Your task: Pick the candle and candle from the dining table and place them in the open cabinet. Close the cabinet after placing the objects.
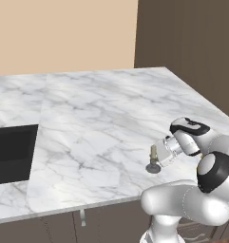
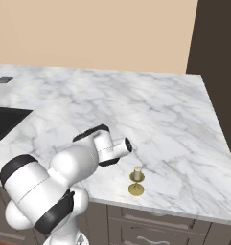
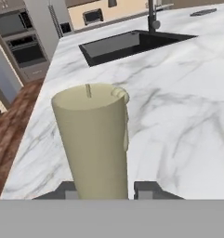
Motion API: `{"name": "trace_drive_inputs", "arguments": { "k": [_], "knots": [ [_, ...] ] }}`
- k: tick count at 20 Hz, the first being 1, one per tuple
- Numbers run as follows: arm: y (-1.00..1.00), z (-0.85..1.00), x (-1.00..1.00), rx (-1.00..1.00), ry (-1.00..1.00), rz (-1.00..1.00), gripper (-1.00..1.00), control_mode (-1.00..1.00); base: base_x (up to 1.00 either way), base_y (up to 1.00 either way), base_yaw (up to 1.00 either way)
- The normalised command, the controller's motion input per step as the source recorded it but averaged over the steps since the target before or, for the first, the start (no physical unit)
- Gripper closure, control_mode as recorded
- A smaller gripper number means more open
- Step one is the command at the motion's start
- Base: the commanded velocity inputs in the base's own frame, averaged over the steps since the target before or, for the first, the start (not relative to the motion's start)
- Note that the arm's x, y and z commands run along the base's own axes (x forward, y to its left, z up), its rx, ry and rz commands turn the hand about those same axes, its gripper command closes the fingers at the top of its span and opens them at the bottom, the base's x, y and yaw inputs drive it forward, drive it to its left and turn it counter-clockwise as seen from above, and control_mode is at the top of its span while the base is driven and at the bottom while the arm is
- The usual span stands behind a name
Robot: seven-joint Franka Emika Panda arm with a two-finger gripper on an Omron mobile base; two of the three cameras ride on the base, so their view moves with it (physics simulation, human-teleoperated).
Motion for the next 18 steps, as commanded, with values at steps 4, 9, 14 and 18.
{"name": "trace_drive_inputs", "arguments": {
  "k": [4,9,14,18],
  "knots": [
    [0.0,0.33,-0.18,0.15,0.05,0.01,1.0,-1.0,0.0,0.0,0.0],
    [0.01,0.39,-0.2,0.08,0.16,0.04,1.0,-1.0,0.0,0.0,0.0],
    [0.01,0.41,-0.26,0.01,0.09,0.04,1.0,-1.0,0.0,0.0,0.0],
    [0.03,0.32,-0.33,0.0,0.0,0.03,1.0,-1.0,0.0,0.0,0.0]
  ]
}}
